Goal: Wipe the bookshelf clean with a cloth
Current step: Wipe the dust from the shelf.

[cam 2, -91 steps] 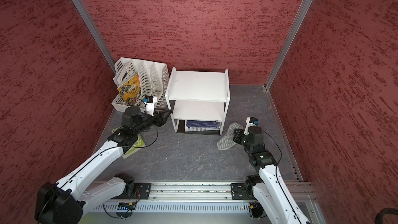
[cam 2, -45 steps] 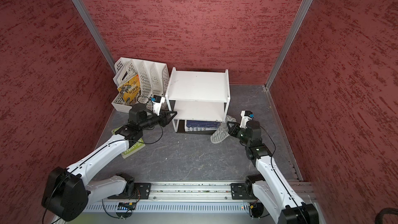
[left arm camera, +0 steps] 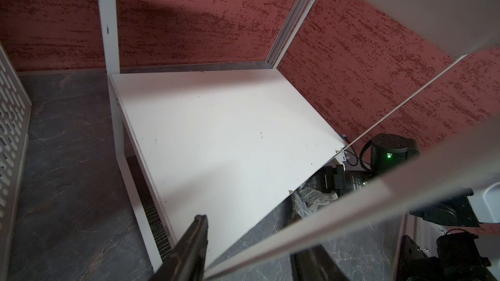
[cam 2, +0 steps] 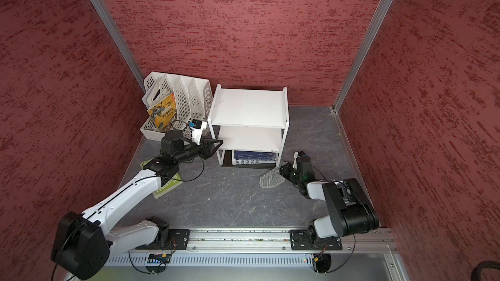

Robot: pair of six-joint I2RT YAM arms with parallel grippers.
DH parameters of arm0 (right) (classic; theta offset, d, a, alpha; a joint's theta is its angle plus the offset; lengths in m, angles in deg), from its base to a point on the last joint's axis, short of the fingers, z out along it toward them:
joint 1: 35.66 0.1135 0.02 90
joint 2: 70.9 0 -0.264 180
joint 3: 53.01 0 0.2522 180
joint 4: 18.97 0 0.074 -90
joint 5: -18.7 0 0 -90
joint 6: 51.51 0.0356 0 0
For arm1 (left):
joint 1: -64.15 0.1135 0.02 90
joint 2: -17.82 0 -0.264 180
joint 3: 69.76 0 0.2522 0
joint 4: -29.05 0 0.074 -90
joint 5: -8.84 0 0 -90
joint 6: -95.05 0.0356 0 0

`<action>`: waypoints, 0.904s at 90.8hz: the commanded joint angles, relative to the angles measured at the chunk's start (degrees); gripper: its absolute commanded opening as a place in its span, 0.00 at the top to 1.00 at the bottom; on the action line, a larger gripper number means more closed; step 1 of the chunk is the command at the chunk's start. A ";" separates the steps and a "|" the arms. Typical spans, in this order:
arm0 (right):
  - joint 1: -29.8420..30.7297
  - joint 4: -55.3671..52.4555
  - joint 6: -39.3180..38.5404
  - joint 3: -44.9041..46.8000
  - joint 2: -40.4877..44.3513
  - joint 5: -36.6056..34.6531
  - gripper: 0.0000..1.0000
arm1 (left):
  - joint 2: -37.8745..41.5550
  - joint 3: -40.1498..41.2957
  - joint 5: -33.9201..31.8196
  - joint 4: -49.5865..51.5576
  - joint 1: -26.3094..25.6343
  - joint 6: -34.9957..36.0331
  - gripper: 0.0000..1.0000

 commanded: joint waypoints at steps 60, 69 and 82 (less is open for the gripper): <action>1.59 -17.28 -3.91 -4.82 25.17 -1.75 1.00 | 11.07 5.12 -0.51 5.38 3.31 0.19 0.23; 1.58 -12.65 -3.67 -4.78 18.66 -0.23 1.00 | 11.56 5.57 0.77 5.14 3.90 0.51 0.23; 1.93 -8.36 -4.01 -4.48 9.44 -0.21 1.00 | 12.08 6.28 2.13 4.59 4.60 1.28 0.23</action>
